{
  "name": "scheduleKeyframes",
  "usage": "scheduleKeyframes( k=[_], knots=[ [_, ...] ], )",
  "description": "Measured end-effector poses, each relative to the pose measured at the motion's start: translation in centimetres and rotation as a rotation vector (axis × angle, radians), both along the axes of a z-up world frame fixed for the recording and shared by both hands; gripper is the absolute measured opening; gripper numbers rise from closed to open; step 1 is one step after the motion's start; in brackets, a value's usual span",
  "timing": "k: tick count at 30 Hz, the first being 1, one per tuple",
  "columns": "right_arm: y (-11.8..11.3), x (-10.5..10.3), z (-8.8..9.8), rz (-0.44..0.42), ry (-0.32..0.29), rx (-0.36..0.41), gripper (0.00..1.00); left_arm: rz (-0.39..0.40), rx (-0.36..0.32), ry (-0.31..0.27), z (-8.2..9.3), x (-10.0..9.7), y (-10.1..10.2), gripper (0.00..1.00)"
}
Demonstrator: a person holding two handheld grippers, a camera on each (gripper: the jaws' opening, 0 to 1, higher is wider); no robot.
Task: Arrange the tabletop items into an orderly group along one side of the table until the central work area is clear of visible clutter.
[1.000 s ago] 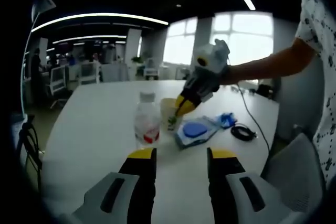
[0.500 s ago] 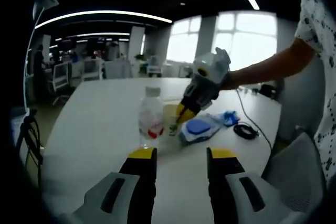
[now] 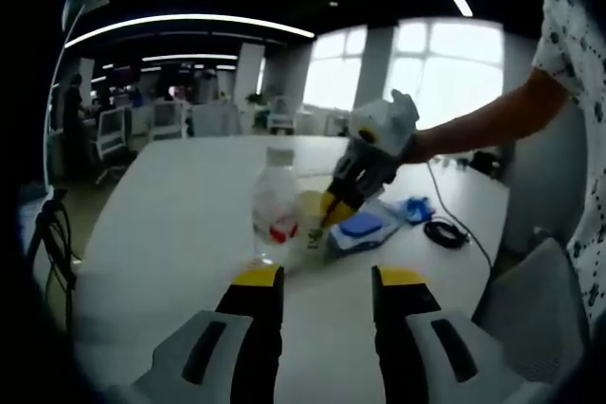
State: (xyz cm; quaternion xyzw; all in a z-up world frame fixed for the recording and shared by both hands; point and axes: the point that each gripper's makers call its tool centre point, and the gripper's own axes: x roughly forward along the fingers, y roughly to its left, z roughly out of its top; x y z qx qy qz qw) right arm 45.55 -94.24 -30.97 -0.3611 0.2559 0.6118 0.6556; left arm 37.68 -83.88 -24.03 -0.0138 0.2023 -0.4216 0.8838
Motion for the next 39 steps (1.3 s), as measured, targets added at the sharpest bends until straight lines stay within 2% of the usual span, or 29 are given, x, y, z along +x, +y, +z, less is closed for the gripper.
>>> scheduleKeyframes(
  k=[9, 10, 12, 14, 16, 19, 21, 26, 33, 39],
  knots=[
    [0.05, -0.43, -0.66, 0.026, -0.007, -0.011, 0.0, -0.001, 0.002, 0.005, -0.25, -0.02, -0.04, 0.33],
    [0.14, -0.56, -0.65, 0.018, 0.006, -0.004, 0.0, -0.002, 0.001, 0.006, -0.27, -0.04, -0.06, 0.33],
    [0.15, -0.33, -0.59, 0.028, -0.014, -0.007, 0.0, -0.002, 0.002, 0.007, -0.36, -0.04, -0.02, 0.33],
    [0.21, -0.43, -0.62, 0.015, 0.008, -0.001, 0.0, 0.0, 0.0, 0.008, -0.38, -0.02, 0.02, 0.33],
    [0.17, -0.32, -0.6, 0.028, -0.005, -0.003, 0.0, -0.002, 0.003, 0.01, -0.45, -0.02, 0.02, 0.33],
    [0.11, -0.4, -0.62, 0.009, 0.019, 0.0, 0.0, -0.001, 0.004, 0.011, -0.47, -0.01, -0.03, 0.33],
    [0.07, -0.26, -0.6, 0.016, 0.004, -0.007, 0.0, 0.0, 0.001, 0.011, -0.4, -0.01, -0.14, 0.32],
    [0.1, -0.64, -0.66, 0.024, 0.02, -0.017, 0.0, -0.001, -0.001, 0.011, -0.44, 0.08, -0.16, 0.32],
    [0.19, -0.44, -0.58, 0.018, 0.005, -0.014, 0.06, 0.002, -0.004, 0.01, -0.45, 0.18, -0.08, 0.32],
    [0.22, -0.47, -0.55, -0.002, 0.019, -0.005, 0.12, 0.003, -0.002, 0.008, -0.41, 0.19, -0.08, 0.32]
  ],
)
